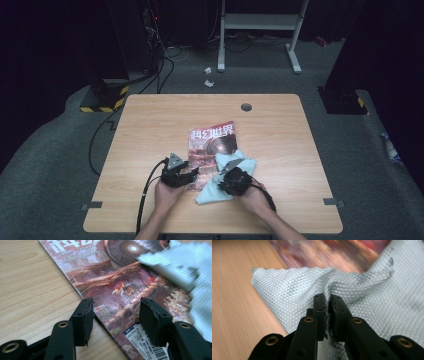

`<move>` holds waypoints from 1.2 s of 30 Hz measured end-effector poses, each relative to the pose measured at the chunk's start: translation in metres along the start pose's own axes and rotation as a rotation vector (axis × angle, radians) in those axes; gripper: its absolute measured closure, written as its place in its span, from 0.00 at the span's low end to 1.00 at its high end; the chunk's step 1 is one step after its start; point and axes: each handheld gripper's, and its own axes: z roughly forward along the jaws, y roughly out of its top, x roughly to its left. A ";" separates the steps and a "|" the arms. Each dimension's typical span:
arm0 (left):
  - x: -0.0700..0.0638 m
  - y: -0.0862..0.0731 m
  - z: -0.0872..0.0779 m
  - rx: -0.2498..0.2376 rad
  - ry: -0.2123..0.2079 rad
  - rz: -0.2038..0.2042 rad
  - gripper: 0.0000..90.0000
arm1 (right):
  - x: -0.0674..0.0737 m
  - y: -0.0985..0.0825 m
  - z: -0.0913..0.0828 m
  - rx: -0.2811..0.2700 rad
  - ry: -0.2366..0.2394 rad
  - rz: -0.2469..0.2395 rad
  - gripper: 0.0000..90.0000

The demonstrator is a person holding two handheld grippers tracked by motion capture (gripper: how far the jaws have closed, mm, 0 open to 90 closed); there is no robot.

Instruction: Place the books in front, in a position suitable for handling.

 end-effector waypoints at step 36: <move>-0.011 0.004 0.004 0.020 -0.038 -0.018 0.54 | -0.009 -0.002 -0.002 -0.005 -0.018 0.035 0.93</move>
